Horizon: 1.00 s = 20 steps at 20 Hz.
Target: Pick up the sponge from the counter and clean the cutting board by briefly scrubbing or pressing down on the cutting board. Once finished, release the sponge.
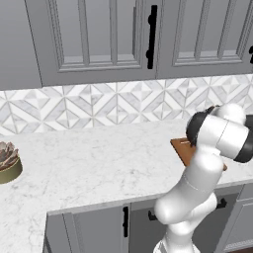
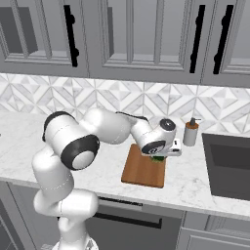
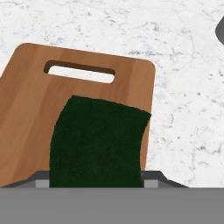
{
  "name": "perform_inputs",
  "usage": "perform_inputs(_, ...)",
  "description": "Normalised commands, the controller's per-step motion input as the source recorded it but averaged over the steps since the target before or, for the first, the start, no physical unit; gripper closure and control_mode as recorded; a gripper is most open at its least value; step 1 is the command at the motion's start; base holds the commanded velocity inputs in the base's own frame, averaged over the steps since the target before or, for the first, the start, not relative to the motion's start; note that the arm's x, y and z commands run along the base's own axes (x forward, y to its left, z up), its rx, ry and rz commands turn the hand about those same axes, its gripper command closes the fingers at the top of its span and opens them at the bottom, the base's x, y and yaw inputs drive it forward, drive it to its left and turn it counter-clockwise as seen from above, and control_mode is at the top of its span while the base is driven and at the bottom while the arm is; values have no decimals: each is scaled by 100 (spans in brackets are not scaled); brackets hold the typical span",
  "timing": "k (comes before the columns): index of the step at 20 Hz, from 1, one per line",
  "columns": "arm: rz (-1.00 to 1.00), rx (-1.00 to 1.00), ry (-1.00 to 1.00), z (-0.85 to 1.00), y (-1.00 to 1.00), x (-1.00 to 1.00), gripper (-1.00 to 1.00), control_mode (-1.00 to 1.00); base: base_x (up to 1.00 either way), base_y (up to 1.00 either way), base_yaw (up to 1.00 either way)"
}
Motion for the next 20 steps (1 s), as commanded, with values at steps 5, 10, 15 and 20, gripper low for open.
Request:
perform_inputs(5, 2, 1, 0, -1, 0, 20, 100, -100, 0, 0, 0)
perform_inputs(10, 0, 0, 1, -12, 7, 26, 100, -100, 0, 0, 0)
perform_inputs(15, 0, 0, 0, -25, 2, 4, 100, -100, 0, 0, 0)
perform_inputs(20, 0, 0, 0, -23, 0, 2, 100, -100, 0, 0, 0)
